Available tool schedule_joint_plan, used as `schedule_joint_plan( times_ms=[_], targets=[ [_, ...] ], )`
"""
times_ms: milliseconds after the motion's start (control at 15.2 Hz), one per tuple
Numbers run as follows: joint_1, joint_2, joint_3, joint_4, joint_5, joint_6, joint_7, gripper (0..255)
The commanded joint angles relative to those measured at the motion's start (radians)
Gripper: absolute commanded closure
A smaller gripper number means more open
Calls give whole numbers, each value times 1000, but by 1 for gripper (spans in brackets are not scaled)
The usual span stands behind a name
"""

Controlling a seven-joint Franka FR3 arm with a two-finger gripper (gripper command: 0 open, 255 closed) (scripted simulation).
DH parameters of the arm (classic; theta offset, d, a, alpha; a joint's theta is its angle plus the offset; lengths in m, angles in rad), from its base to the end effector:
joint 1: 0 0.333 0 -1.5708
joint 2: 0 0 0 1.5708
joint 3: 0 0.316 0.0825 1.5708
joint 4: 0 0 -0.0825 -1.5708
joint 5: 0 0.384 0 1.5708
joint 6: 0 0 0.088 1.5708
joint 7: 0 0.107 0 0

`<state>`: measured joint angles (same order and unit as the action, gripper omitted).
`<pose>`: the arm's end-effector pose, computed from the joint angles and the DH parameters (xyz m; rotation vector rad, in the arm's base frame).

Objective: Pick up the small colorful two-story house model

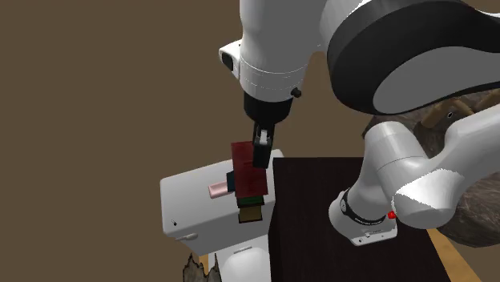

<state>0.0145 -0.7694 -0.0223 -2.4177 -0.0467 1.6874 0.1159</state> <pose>0.3208 -0.0086 0.5664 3.1073 -0.1760 0.0634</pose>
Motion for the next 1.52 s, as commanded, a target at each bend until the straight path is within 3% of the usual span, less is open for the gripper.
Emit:
schedule_joint_plan(
  times_ms=[0, 330, 594, 924, 1320, 1452],
  targets=[
    [0, 0, 0, 0, 0, 0, 0, 0],
    [-82, 424, 108, 263, -81, -149, 255, 0],
    [-120, 745, 133, 489, -151, -320, 447, 0],
    [-139, 1113, 85, 771, -201, -559, 639, 0],
    [-179, 1488, -35, 1074, -201, -839, 805, 0],
    [-179, 1500, -35, 1067, -197, -820, 810, 0]
  ],
)
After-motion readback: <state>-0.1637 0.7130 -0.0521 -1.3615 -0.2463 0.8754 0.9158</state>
